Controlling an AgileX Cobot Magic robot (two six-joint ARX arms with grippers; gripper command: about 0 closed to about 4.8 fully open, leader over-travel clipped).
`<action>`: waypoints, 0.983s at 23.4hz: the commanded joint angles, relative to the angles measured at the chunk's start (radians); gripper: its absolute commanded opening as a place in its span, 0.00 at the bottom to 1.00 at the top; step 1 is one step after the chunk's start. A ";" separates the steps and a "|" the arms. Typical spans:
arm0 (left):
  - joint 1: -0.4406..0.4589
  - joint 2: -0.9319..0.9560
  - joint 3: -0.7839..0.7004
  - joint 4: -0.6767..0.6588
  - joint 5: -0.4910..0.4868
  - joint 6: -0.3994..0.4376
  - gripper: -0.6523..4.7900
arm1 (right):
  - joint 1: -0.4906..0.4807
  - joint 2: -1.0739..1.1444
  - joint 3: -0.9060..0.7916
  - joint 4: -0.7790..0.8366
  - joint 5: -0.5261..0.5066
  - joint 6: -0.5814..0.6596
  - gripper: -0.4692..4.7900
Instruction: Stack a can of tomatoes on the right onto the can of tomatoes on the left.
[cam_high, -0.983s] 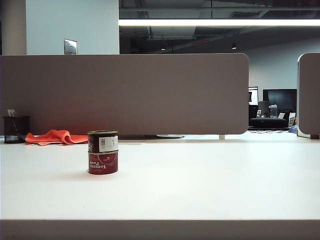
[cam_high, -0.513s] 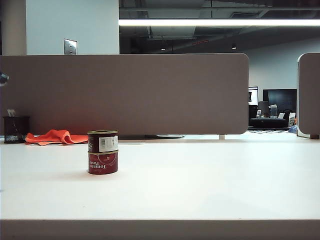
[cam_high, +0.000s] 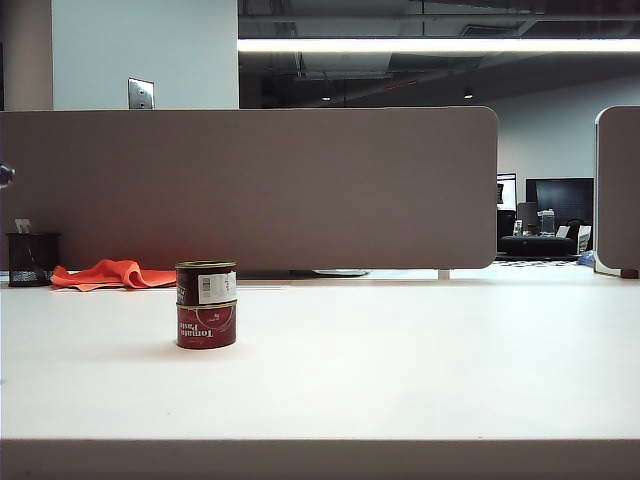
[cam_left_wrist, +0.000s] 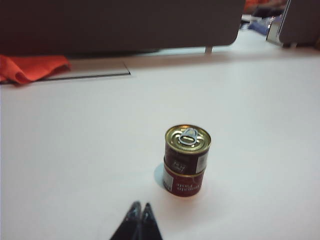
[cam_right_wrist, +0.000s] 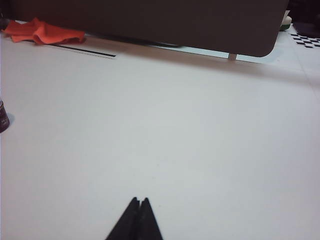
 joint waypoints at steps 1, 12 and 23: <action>0.001 -0.043 -0.020 0.026 0.007 0.000 0.11 | 0.000 0.000 -0.022 0.024 -0.005 -0.008 0.08; 0.002 -0.255 -0.028 -0.099 0.003 0.006 0.11 | 0.001 0.001 -0.072 0.051 -0.012 -0.011 0.08; 0.002 -0.319 -0.028 -0.230 0.004 0.031 0.11 | 0.002 -0.017 -0.072 0.100 -0.047 -0.011 0.08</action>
